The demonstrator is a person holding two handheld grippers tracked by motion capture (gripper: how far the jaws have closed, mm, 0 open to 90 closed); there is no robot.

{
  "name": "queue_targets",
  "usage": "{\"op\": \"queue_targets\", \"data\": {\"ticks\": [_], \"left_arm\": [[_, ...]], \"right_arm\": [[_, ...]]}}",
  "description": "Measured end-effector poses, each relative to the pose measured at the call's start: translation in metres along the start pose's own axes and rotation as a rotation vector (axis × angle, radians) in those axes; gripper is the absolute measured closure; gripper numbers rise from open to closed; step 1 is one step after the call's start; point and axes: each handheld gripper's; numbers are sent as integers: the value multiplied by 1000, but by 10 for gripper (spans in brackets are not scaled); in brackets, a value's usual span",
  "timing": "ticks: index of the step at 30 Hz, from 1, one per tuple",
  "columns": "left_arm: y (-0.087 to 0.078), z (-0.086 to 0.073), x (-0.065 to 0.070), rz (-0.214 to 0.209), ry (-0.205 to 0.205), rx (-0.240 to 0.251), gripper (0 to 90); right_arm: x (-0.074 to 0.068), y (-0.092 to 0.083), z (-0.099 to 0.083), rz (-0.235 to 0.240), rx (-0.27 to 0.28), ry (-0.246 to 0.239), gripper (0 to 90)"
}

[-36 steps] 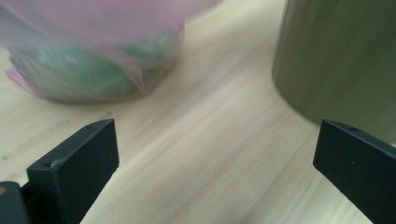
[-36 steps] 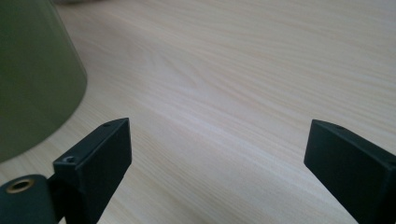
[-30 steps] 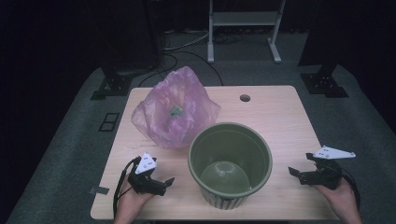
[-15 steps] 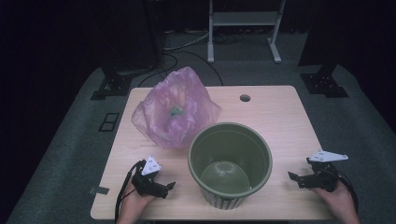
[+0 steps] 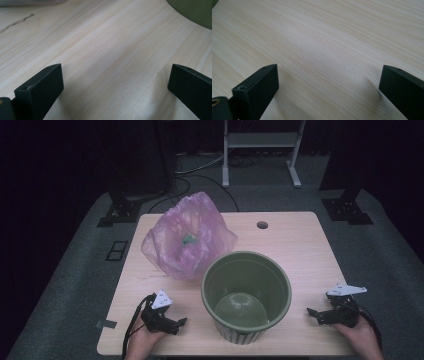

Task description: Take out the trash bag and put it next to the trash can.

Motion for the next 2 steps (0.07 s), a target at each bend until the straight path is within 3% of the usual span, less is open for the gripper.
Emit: {"op": "queue_targets", "data": {"ticks": [2], "left_arm": [[0, 0, 0, 2, -2, -1, 0]], "right_arm": [[0, 0, 0, 2, 0, -1, 15]]}}
Point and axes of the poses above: each handheld gripper's, and its own axes: y roughly forward along the jaws, z roughly out of its top, x roughly to its right, and after that the axes turned 11 degrees about -z, right-handed
